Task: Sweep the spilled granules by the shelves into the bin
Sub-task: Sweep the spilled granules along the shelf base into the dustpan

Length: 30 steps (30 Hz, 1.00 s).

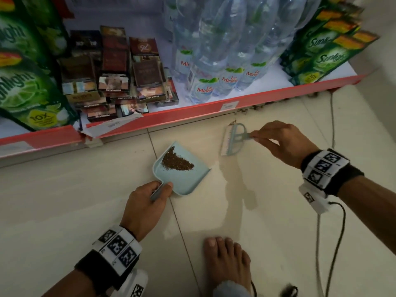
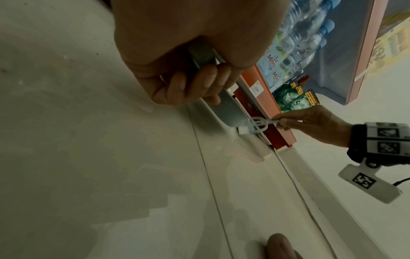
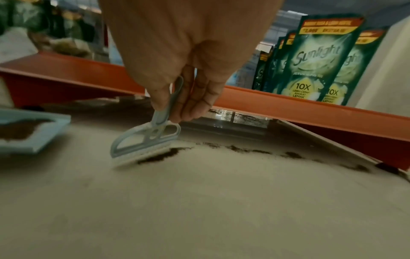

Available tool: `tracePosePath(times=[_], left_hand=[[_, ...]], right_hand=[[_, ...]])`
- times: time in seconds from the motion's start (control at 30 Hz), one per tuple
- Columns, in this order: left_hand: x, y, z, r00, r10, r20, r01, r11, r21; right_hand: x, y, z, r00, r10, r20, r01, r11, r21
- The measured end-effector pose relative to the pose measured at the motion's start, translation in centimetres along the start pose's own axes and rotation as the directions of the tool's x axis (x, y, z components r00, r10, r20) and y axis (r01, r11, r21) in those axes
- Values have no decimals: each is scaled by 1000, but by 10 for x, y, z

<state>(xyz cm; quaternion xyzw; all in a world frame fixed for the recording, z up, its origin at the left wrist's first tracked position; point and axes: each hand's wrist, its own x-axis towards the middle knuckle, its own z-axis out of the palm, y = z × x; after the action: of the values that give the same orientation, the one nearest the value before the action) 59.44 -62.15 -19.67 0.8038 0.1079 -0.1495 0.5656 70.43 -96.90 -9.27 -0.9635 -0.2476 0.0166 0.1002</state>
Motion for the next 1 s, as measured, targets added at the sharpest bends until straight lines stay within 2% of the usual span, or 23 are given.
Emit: tracePosePath(times=[0.13, 0.23, 0.33, 0.4, 0.47, 0.57, 0.7, 0.8, 0.9, 1.0], left_hand=[[9, 7, 7, 998, 43, 51, -45, 998, 46], [12, 11, 12, 997, 33, 66, -36, 998, 42], [11, 13, 13, 997, 18, 71, -20, 999, 30], [11, 14, 13, 998, 17, 61, -17, 1000, 13], [12, 14, 12, 999, 14, 47, -14, 1000, 0], [15, 17, 11, 1000, 12, 29, -12, 1000, 19], [19, 21, 12, 1000, 9, -8, -9, 1000, 19], [19, 20, 14, 999, -30, -36, 30, 1000, 3], [17, 14, 20, 997, -39, -62, 39, 999, -2], [15, 19, 26, 996, -22, -84, 22, 1000, 2]], right_hand=[[21, -33, 4, 999, -8, -42, 13, 994, 108], [35, -51, 9, 998, 11, 61, -19, 992, 128], [31, -47, 3, 974, 72, 214, -76, 997, 13], [22, -38, -7, 964, 111, 243, -102, 993, -51], [13, -32, -15, 971, 152, 186, -147, 988, -41], [14, -33, -11, 977, 211, 26, -212, 973, 89], [42, -44, 22, 947, 305, -95, -266, 917, 298], [65, -57, 49, 928, 321, -189, -241, 904, 354], [77, -64, 67, 926, 334, -177, -264, 907, 329], [74, -53, 74, 950, 294, -101, -276, 947, 163]])
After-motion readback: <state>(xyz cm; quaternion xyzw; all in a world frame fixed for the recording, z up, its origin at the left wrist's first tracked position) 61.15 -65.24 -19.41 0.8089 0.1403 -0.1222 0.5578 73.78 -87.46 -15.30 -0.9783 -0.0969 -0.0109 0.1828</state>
